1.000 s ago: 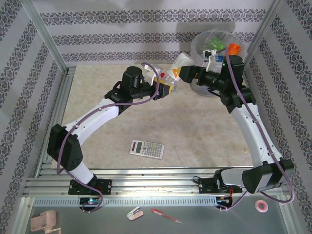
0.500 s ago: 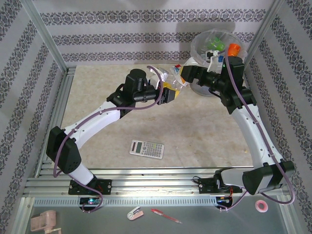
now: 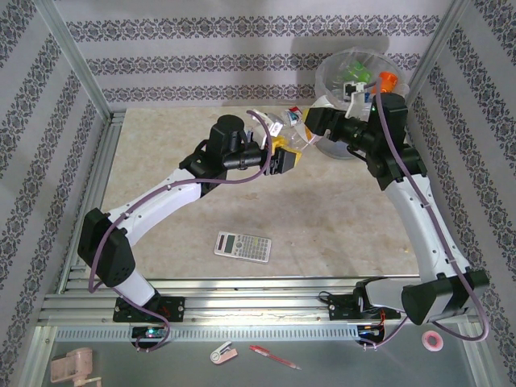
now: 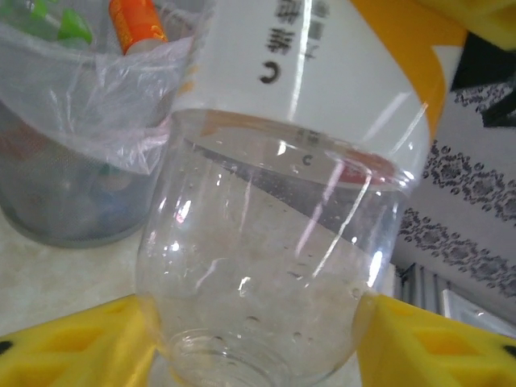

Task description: Throw the plastic bottles in the bin

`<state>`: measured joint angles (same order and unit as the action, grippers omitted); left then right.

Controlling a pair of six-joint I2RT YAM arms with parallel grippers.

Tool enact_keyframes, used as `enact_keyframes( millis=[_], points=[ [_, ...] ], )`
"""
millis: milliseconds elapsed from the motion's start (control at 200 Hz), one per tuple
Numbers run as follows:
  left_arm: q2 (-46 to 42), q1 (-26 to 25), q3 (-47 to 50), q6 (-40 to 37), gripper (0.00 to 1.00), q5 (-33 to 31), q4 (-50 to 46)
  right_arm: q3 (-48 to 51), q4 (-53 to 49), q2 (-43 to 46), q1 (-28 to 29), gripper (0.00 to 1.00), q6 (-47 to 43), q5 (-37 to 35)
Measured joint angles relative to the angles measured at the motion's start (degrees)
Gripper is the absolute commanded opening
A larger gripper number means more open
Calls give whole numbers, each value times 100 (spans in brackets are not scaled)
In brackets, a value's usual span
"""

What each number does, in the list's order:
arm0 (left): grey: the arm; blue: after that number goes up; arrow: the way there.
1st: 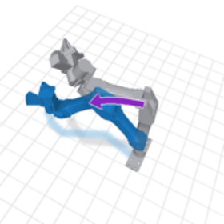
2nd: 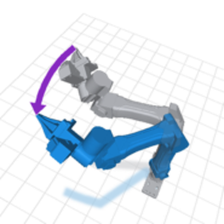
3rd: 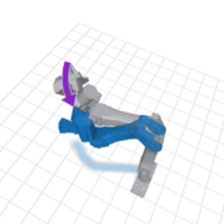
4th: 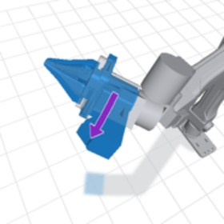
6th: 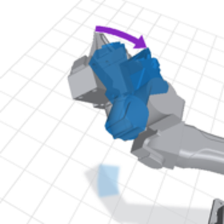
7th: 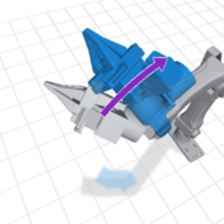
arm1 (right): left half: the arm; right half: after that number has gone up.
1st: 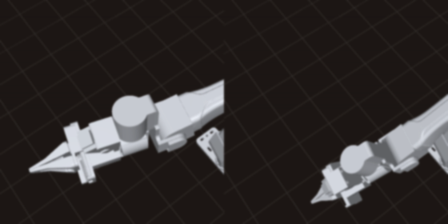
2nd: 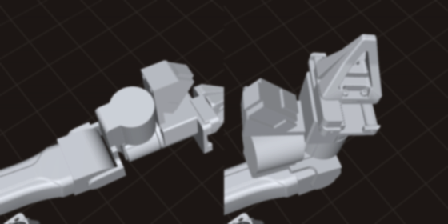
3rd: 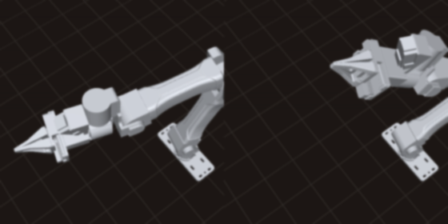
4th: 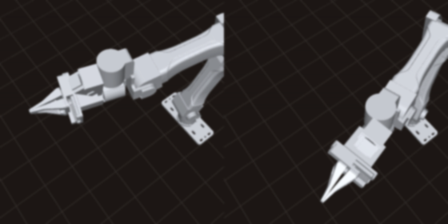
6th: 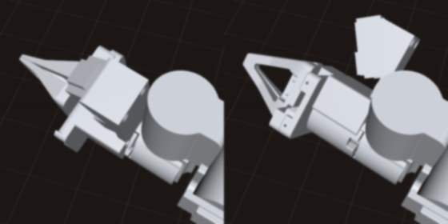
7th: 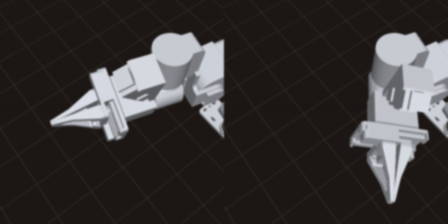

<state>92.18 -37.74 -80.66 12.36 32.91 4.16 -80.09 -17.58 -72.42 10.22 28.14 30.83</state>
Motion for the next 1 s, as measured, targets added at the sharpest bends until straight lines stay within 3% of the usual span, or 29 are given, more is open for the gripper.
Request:
enact_keyframes(
  millis=[35, 560, 999],
  points=[
    [0, -7, 7, 17, 100, 13, 90, -2, -28, 35, -39, 55, -2, -26],
    [0, 271, 527, 658, 100, 26, 1215, -782, -120, 201, -708, 44, -804, -1222],
    [-87, 374, 1080, 872, 100, -483, 1298, -1692, 1086, -15, -1274, 40, -1480, -2076]
  ],
)
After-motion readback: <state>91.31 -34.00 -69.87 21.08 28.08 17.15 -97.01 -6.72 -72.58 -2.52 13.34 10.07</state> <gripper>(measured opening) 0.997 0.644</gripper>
